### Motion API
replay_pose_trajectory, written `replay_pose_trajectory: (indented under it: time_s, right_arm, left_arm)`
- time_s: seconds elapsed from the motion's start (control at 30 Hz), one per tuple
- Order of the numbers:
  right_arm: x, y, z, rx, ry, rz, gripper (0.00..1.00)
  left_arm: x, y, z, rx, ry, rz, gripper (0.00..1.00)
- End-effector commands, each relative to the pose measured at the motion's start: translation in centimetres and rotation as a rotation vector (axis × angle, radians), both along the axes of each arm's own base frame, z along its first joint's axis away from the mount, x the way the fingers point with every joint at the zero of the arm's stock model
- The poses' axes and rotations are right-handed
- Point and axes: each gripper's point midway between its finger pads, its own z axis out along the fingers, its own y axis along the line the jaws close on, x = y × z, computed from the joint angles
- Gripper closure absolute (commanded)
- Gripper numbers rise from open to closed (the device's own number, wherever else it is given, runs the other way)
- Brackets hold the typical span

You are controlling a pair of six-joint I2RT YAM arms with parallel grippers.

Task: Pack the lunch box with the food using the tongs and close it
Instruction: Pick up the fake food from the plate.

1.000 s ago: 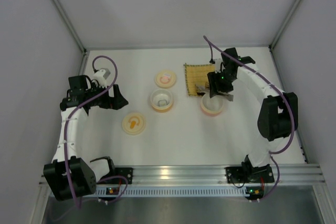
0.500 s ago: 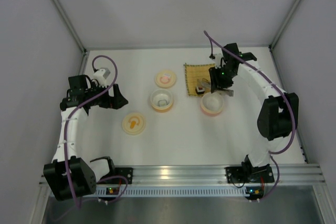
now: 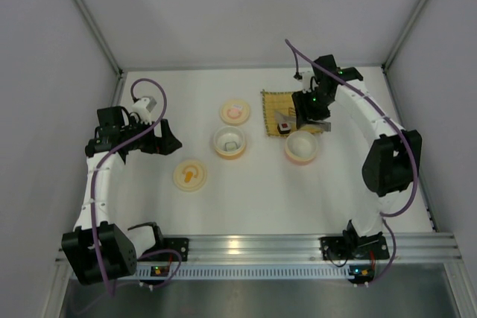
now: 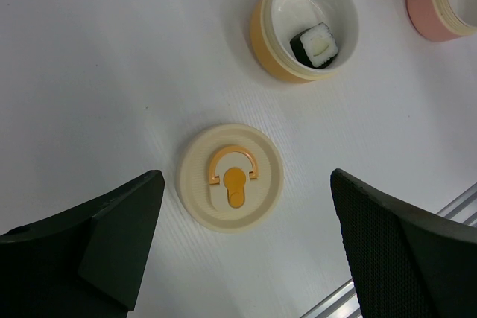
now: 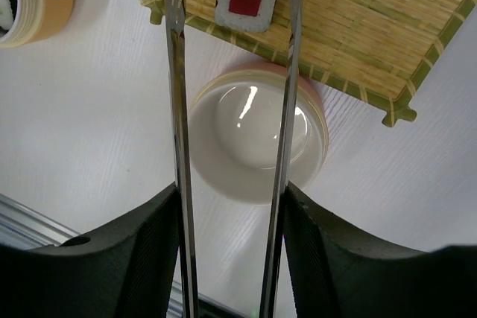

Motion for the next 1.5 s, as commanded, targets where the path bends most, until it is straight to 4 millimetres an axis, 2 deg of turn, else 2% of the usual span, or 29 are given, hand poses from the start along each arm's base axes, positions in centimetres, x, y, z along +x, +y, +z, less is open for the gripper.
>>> replay_pose_trajectory:
  time_s: [0.0, 0.67, 0.9, 1.2, 1.33, 1.47]
  right_arm:
    - [-0.3, 0.1, 1.6, -0.020, -0.003, 0.026, 0.48]
    - [-0.6, 0.1, -1.1, -0.088, 0.075, 0.040, 0.45]
    - [-0.6, 0.2, -1.3, -0.086, 0.082, 0.042, 0.50]
    - [-0.3, 0.4, -0.6, -0.072, 0.057, 0.051, 0.65]
    - [0.2, 0.8, 0.9, -0.043, 0.012, 0.058, 0.71]
    - [1.1, 0.8, 3.2, -0.013, -0.067, 0.054, 0.74]
  left_arm:
    - [0.8, 0.0, 0.8, -0.010, -0.047, -0.006, 0.02]
    - [0.5, -0.1, 0.8, -0.012, -0.049, -0.008, 0.02]
    - [0.3, -0.1, 0.5, -0.008, -0.045, -0.008, 0.02]
    - [0.4, -0.1, 0.4, -0.011, -0.044, -0.008, 0.02]
    - [0.3, -0.1, 0.4, -0.010, -0.045, -0.007, 0.02]
    - [0.3, 0.0, 0.7, -0.005, -0.054, -0.006, 0.02]
